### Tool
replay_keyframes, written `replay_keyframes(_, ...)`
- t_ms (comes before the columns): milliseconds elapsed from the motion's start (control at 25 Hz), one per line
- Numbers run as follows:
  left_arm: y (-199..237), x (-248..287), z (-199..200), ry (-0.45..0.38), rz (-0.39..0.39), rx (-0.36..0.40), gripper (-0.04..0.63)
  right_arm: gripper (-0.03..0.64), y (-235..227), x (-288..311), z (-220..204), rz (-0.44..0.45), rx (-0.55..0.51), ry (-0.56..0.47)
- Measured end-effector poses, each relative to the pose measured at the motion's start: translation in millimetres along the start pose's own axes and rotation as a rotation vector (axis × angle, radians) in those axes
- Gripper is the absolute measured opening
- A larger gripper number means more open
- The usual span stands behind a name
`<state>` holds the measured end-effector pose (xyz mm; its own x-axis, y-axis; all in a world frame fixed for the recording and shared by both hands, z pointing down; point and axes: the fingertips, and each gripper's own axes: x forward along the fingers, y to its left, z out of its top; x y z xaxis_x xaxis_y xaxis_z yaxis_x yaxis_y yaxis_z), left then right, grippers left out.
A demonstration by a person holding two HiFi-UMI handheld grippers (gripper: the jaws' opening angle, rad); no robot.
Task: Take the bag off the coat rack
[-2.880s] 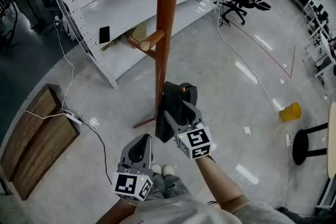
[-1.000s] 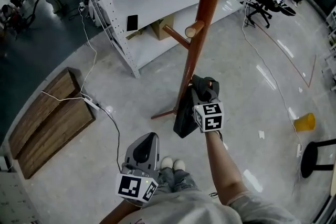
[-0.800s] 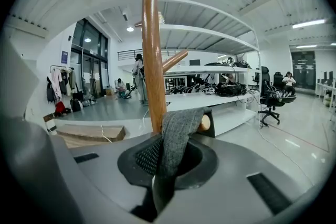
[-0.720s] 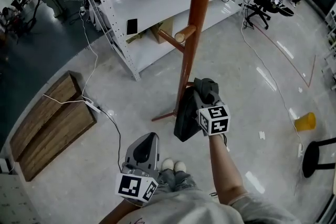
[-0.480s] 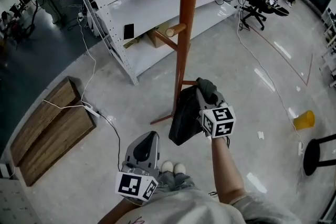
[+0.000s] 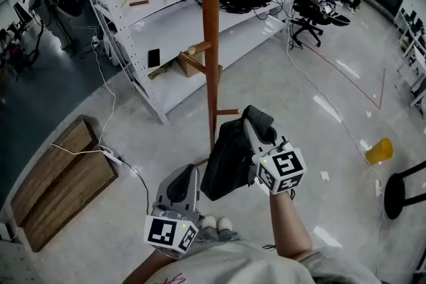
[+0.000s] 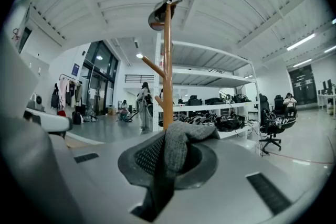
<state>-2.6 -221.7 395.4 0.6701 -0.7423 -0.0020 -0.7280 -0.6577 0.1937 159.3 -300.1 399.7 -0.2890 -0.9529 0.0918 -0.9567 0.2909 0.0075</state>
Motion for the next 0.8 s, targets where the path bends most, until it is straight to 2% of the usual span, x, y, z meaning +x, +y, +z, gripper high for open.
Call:
replay_keyframes(360,-8,6,30,-0.088,-0.013,0.015,0.018,0.037,23,-36,57,0.033,-0.073,-0.095)
replay_keyframes(800,-25,9,43,-0.112,-0.019,0.025,0.018,0.035,38,-70,80,0.089,-0.09,-0.134)
